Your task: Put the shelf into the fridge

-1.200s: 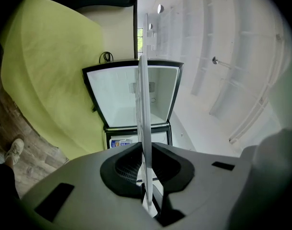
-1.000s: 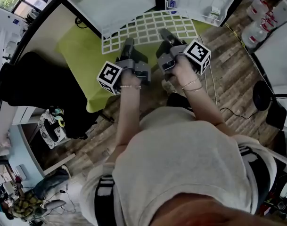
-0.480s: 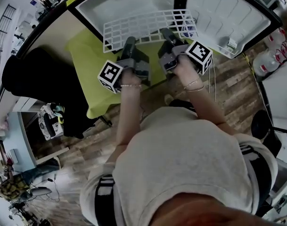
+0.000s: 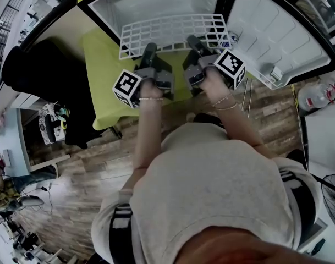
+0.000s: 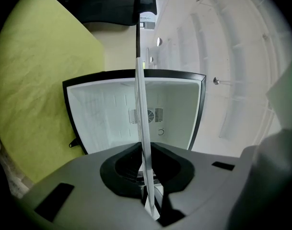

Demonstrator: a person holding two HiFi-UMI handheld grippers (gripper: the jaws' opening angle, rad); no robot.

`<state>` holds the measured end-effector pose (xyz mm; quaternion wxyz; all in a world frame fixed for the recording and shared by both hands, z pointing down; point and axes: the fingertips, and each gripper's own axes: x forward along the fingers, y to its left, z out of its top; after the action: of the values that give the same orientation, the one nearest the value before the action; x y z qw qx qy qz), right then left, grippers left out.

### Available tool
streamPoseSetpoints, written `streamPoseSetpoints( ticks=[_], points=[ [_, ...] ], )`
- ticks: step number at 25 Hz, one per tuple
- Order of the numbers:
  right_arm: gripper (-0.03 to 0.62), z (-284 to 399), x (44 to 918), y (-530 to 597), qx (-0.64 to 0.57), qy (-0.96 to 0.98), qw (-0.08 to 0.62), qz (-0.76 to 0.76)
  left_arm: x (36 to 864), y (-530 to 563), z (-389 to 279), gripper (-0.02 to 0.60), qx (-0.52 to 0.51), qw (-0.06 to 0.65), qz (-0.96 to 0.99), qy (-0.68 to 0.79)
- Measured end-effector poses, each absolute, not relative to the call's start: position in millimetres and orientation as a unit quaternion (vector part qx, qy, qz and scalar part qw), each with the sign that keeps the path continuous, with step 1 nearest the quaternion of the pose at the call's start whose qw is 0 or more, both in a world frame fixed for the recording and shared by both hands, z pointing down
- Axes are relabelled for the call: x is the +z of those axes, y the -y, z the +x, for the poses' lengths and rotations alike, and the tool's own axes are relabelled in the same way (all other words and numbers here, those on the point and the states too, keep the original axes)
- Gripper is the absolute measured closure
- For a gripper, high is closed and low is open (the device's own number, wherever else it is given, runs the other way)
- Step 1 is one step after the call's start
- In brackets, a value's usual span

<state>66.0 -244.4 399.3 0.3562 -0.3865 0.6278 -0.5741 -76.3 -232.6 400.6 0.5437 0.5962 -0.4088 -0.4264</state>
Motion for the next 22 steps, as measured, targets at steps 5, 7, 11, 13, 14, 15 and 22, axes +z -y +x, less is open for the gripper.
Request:
streamPoseSetpoints(
  ticks=[5, 7, 11, 13, 14, 15, 22],
  points=[
    [0.568, 59, 399, 254, -0.579, -0.644, 0.337, -0.37, 406, 234, -82, 0.535, -0.444, 0.531, 0.581, 0.427],
    [0.569, 58, 398, 255, -0.577, -0.649, 0.335, -0.366, 411, 234, -83, 0.535, -0.448, 0.532, 0.576, 0.43],
    [0.569, 56, 398, 257, -0.577, -0.653, 0.328, -0.364, 413, 234, -84, 0.535, -0.452, 0.53, 0.572, 0.434],
    [0.569, 55, 400, 257, -0.58, -0.652, 0.326, -0.363, 414, 234, -85, 0.535, -0.453, 0.529, 0.57, 0.436],
    [0.569, 55, 401, 258, -0.582, -0.652, 0.325, -0.362, 416, 234, -85, 0.535, -0.453, 0.53, 0.568, 0.438],
    [0.569, 55, 402, 258, -0.583, -0.651, 0.324, -0.361, 417, 234, -85, 0.535, -0.453, 0.531, 0.567, 0.439],
    [0.569, 55, 413, 261, -0.591, -0.643, 0.323, -0.365, 425, 236, -85, 0.535, -0.451, 0.535, 0.559, 0.445]
  ],
)
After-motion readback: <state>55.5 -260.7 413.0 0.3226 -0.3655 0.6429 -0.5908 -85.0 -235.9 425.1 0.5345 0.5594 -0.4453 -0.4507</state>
